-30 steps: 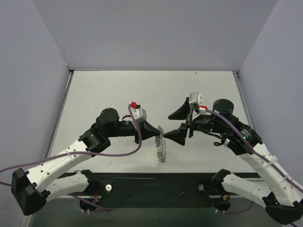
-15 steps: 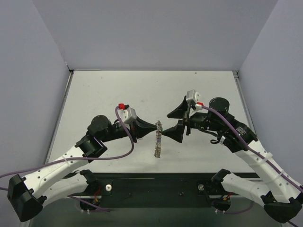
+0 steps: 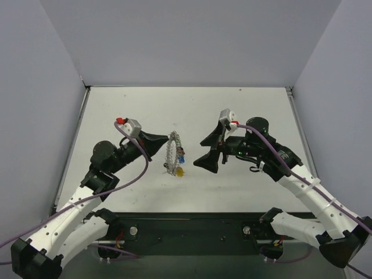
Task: Put the keys on the keyring
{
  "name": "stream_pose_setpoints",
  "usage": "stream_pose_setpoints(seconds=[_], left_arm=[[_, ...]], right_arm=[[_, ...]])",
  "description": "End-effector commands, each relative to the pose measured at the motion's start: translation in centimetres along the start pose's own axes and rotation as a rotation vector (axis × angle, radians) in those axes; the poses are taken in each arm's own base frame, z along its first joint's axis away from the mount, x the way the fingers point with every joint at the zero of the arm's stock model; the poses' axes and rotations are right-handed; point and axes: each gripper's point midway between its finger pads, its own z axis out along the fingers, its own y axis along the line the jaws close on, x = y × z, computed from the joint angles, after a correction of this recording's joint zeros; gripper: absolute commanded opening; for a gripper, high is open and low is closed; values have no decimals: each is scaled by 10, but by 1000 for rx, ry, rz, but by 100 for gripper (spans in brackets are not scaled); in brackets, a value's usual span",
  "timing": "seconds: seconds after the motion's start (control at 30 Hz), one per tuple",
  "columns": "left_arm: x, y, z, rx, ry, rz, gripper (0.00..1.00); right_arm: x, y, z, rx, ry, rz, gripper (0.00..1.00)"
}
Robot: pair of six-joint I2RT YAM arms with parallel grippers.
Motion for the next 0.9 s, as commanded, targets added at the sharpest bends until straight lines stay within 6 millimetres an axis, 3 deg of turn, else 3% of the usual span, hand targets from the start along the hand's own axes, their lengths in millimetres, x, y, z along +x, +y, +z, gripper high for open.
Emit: stream_pose_setpoints(seconds=[0.0,0.17,0.3,0.47,0.5,0.57,0.6,0.77,0.87], left_arm=[[-54,40,-29,-193,-181,13,0],[-72,84,-68,-392,-224,47,0],[-76,102,-91,-494,-241,79,0],[-73,110,-98,-527,-213,124,0],[-72,110,-98,-527,-210,126,0],[-68,113,-97,-526,-198,125,0],[-68,113,-97,-524,-196,125,0],[-62,113,-95,-504,-187,110,0],[-61,113,-97,-507,-190,109,0]], right_arm=[[9,-4,11,-24,-7,36,88],[28,-19,29,-19,16,119,88],[54,-49,52,35,48,282,87],[87,-91,77,180,107,495,82],[102,-97,85,200,141,560,82],[111,-103,95,223,170,611,79],[127,-107,102,239,212,676,79],[167,-102,122,246,270,824,66],[177,-95,135,237,244,883,60]])
